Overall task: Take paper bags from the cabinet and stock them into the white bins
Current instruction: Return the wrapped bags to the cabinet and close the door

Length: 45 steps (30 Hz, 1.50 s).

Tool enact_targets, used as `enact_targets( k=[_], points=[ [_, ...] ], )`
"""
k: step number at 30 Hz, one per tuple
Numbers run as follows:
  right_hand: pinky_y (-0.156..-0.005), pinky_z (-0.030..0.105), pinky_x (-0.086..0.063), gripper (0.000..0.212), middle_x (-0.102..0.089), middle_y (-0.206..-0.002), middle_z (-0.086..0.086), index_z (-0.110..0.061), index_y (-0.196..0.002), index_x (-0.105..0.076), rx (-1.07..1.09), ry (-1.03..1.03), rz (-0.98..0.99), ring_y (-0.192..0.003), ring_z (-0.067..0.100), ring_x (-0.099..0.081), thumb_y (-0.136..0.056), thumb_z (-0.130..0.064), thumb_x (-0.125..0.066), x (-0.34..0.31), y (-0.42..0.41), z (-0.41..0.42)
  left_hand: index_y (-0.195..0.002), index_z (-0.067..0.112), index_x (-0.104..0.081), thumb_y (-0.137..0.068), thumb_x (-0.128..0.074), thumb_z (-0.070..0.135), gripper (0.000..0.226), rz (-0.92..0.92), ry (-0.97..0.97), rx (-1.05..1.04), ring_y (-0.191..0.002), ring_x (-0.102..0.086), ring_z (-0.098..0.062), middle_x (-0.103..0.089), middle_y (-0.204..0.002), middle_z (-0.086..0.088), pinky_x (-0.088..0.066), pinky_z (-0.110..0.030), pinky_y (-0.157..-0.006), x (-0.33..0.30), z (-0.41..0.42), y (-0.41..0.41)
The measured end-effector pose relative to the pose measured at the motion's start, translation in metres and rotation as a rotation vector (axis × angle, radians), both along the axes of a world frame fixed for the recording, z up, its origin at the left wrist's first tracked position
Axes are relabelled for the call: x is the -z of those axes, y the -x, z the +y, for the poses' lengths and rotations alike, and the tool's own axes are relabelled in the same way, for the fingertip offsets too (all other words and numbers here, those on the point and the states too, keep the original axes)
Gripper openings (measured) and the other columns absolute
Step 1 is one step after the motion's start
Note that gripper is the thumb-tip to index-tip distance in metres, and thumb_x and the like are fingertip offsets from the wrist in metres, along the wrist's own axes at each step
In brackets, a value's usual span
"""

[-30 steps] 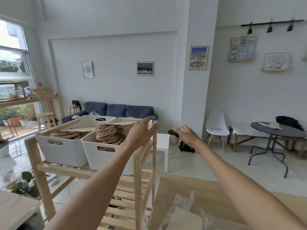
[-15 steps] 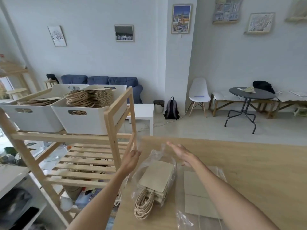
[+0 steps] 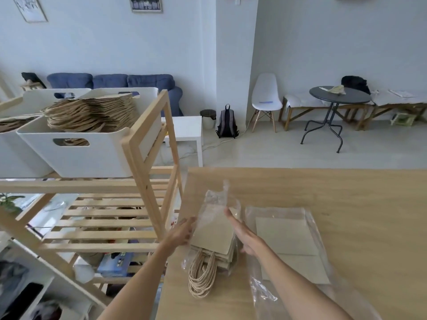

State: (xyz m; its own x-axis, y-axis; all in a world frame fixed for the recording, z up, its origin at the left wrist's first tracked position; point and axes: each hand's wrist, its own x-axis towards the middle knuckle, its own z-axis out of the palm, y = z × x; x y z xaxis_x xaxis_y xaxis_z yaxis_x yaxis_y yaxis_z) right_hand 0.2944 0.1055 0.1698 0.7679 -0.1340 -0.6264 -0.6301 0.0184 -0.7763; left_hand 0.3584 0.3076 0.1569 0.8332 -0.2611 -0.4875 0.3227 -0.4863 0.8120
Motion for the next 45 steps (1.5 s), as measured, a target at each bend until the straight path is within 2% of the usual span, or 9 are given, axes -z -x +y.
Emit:
enact_targets(
  k=[3, 5, 8, 10, 13, 16, 24, 33, 45],
  points=[
    [-0.118, 0.065, -0.014, 0.106, -0.004, -0.171, 0.001, -0.040, -0.161, -0.005, 0.044, -0.041, -0.006, -0.155, 0.033, -0.012, -0.073, -0.094, -0.026, 0.003, -0.004, 0.004, -0.130, 0.020, -0.050, -0.096, -0.048, 0.058, 0.051, -0.018, 0.015, 0.015, -0.114, -0.052, -0.024, -0.052, -0.121, -0.005, -0.043, -0.036, -0.095, 0.010, -0.003, -0.004],
    [-0.112, 0.060, -0.030, 0.093, -0.032, -0.163, 0.007, -0.035, -0.160, -0.023, 0.174, -0.119, 0.010, -0.143, 0.033, -0.037, -0.083, -0.087, -0.027, 0.005, -0.005, 0.002, -0.135, 0.015, -0.051, -0.094, -0.053, 0.057, 0.059, -0.058, 0.027, 0.002, -0.115, -0.049, -0.020, -0.052, -0.124, -0.002, -0.039, -0.033, -0.097, 0.014, -0.005, -0.005],
    [-0.101, 0.049, -0.045, 0.077, -0.063, -0.112, 0.006, -0.033, -0.136, -0.052, 0.271, -0.237, 0.022, -0.102, 0.026, -0.059, -0.082, -0.087, -0.040, 0.012, -0.007, -0.002, -0.138, 0.016, -0.046, -0.091, -0.060, 0.053, 0.061, -0.104, 0.064, -0.034, -0.111, -0.048, -0.018, -0.050, -0.124, 0.000, -0.036, -0.032, -0.092, 0.021, -0.005, -0.004],
    [-0.098, 0.047, -0.048, 0.066, -0.062, -0.107, 0.003, -0.035, -0.125, -0.052, 0.216, -0.198, 0.023, -0.101, 0.024, -0.060, -0.080, -0.084, -0.051, 0.016, -0.007, 0.000, -0.139, 0.019, -0.043, -0.088, -0.064, 0.055, 0.065, -0.107, 0.081, -0.052, -0.111, -0.050, -0.020, -0.050, -0.126, 0.000, -0.039, -0.034, -0.091, 0.025, -0.006, -0.005],
    [-0.089, 0.041, -0.053, 0.076, -0.060, -0.124, -0.001, -0.028, -0.144, -0.042, 0.158, 0.026, -0.007, -0.103, 0.017, -0.060, -0.081, -0.050, -0.079, 0.029, -0.009, 0.007, -0.136, 0.021, -0.042, -0.086, -0.067, 0.054, 0.065, -0.103, 0.086, -0.059, -0.109, -0.051, -0.022, -0.048, -0.124, -0.001, -0.041, -0.036, -0.086, 0.025, -0.007, -0.005],
    [-0.092, 0.033, -0.050, 0.072, -0.060, -0.134, 0.000, -0.023, -0.144, -0.041, 0.192, 0.145, -0.063, -0.109, 0.019, -0.060, -0.084, -0.024, -0.081, 0.037, -0.008, 0.012, -0.127, 0.019, -0.046, -0.086, -0.071, 0.046, 0.055, -0.108, 0.117, -0.084, -0.091, -0.055, -0.010, -0.053, -0.110, 0.004, -0.043, -0.026, -0.071, 0.019, -0.011, -0.003],
    [-0.066, 0.020, -0.047, 0.059, -0.059, -0.110, -0.006, -0.024, -0.137, -0.046, 0.320, 0.176, -0.185, -0.096, 0.016, -0.061, -0.086, -0.022, -0.076, 0.012, -0.011, -0.007, -0.122, 0.020, -0.048, -0.085, -0.072, 0.047, 0.051, -0.207, 0.205, -0.154, -0.088, -0.064, -0.013, -0.063, -0.102, 0.003, -0.049, -0.026, -0.062, -0.006, -0.040, -0.002],
    [-0.082, 0.026, -0.042, 0.074, -0.056, -0.137, 0.007, -0.024, -0.150, -0.036, 0.321, 0.225, -0.278, -0.102, 0.018, -0.053, -0.087, -0.023, -0.075, -0.020, 0.022, -0.082, -0.118, 0.018, -0.050, -0.084, -0.076, 0.041, 0.048, -0.258, 0.306, -0.159, -0.082, -0.069, -0.013, -0.070, -0.098, -0.004, -0.049, -0.017, -0.058, -0.036, -0.118, 0.039],
    [-0.084, 0.025, -0.045, 0.078, -0.050, -0.149, 0.005, -0.025, -0.153, -0.035, 0.301, 0.291, -0.227, -0.107, 0.015, -0.056, -0.085, -0.017, -0.072, 0.001, 0.099, -0.181, -0.114, 0.020, -0.053, -0.075, -0.079, 0.053, 0.058, -0.141, 0.265, -0.100, -0.090, -0.068, -0.019, -0.067, -0.105, -0.011, -0.052, -0.027, -0.071, 0.007, -0.213, 0.108]
  ],
)
